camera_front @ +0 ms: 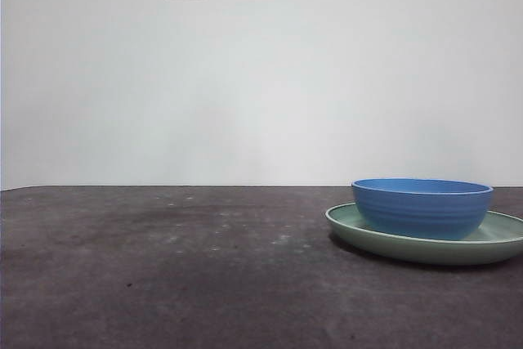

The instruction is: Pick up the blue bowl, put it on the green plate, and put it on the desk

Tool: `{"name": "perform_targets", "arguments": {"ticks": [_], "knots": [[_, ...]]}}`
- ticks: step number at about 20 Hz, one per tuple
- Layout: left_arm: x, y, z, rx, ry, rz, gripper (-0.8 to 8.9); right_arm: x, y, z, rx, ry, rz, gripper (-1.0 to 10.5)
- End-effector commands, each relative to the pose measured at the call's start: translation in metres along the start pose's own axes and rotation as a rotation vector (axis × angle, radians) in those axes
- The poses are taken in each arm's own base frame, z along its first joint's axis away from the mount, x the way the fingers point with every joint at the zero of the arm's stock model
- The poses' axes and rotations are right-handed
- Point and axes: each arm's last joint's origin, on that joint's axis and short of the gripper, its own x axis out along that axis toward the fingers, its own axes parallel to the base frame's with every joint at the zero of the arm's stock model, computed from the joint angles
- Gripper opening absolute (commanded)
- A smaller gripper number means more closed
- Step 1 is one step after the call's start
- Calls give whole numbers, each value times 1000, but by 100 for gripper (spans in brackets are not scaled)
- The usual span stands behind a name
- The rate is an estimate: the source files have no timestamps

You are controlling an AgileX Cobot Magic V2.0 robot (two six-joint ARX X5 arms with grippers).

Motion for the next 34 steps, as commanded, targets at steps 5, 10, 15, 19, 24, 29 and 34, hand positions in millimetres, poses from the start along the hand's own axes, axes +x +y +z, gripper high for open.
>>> {"name": "perform_targets", "arguments": {"ticks": [5, 10, 15, 19, 24, 29, 34], "knots": [[6, 4, -92, 20, 98, -166, 288, -4, 1, 4, 0, -23, 3, 403], [17, 7, -132, 20, 152, -298, 288, -4, 1, 4, 16, -20, 4, 403], [17, 4, -132, 32, 143, -407, 288, -4, 1, 4, 28, -18, 3, 403], [17, 4, -132, 34, 139, -407, 288, -3, 1, 4, 44, -18, 3, 403], [17, 4, -132, 33, 139, -407, 288, 5, -1, 7, 101, 18, -2, 401], [17, 4, -132, 31, 143, -407, 288, 56, -20, 11, 153, 105, -89, 339], [17, 4, -132, 30, 145, -407, 288, 130, -62, 6, 303, 171, -46, 339]]}}
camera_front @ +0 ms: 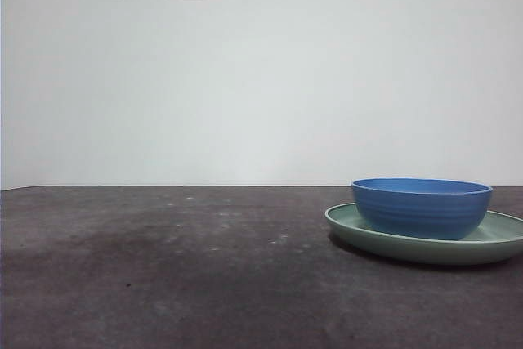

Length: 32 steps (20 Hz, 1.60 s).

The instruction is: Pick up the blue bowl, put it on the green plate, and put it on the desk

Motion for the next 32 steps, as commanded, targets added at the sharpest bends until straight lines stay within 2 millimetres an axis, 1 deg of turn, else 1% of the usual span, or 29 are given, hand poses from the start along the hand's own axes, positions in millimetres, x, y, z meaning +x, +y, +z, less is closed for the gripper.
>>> {"name": "perform_targets", "arguments": {"ticks": [1, 3, 6, 9, 11, 12, 15, 20, 21, 23, 27, 28, 29, 30, 32], "knots": [[0, -1, 3, 26, -4, -12, 288, 24, -20, 12, 81, 9, 4, 339], [0, -1, 3, 26, -4, -12, 288, 45, -36, 20, 134, 39, 28, 339], [0, -1, 3, 26, -4, -12, 288, 75, -52, 27, 169, 82, 51, 327], [0, -1, 3, 28, -7, -12, 288, 105, -61, 31, 169, 116, 58, 316], [0, -1, 3, 29, -8, -12, 288, 122, -66, 30, 176, 140, 59, 315], [0, -1, 3, 28, -7, -12, 288, 129, -69, 30, 179, 146, 60, 312], [0, -1, 3, 29, -8, -12, 288, 148, -72, 29, 171, 161, 73, 258], [0, -1, 3, 25, -7, -12, 288, 167, -70, 27, 156, 174, 89, 253], [0, -1, 3, 25, -7, -12, 288, 169, -70, 27, 152, 171, 91, 230], [0, -1, 3, 25, -7, -12, 288, 171, -69, 28, 147, 164, 90, 121], [0, -1, 3, 15, -7, -12, 288, 175, -71, 26, 153, 176, 80, 101], [0, -1, 3, 13, -7, -12, 288, 176, -72, 26, 154, 177, 80, 76], [0, -1, 3, 13, -7, -12, 288, 176, -72, 26, 152, 174, 80, 27], [0, -1, 3, 13, -7, -12, 288, 176, -72, 26, 152, 172, 81, 8], [0, -1, 3, 13, -7, -12, 288, 176, -72, 26, 152, 171, 80, 8]]}}
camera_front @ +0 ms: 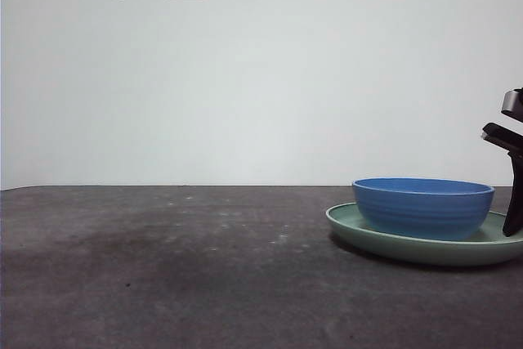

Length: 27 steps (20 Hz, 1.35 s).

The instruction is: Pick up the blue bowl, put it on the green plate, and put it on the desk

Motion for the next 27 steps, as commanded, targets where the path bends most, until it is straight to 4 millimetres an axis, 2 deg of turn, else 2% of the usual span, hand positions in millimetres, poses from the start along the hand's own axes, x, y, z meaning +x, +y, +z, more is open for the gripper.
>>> {"name": "perform_targets", "arguments": {"ticks": [1, 6, 16, 22, 27], "knots": [[0, -1, 3, 15, -9, -12, 288, 3, -1, 2, 10, 2, -1, 8], [0, -1, 3, 12, -9, -12, 288, 1, 1, 3, 22, -5, 50, 8], [0, -1, 3, 12, -9, -12, 288, -29, 21, 11, 38, -103, 200, 8], [0, -1, 3, 13, -9, -12, 288, -28, 53, 13, 8, -100, 253, 8], [0, -1, 3, 13, -9, -12, 288, -17, 92, 9, -68, -91, 222, 8]]}}
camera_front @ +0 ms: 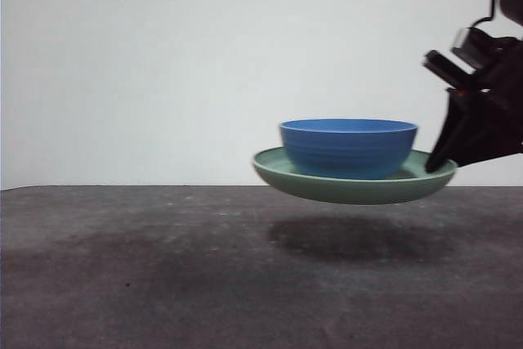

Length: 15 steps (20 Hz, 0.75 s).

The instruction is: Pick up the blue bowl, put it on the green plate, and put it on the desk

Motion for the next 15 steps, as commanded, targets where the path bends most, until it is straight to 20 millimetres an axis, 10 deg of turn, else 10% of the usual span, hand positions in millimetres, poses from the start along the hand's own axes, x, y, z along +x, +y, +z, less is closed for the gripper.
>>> {"name": "perform_targets", "arguments": {"ticks": [1, 15], "knots": [[0, -1, 3, 16, -9, -12, 288, 7, 19, 7, -21, -26, 24, 8], [0, -1, 3, 16, -9, -12, 288, 87, 37, 4, 16, 56, 48, 8]]}}
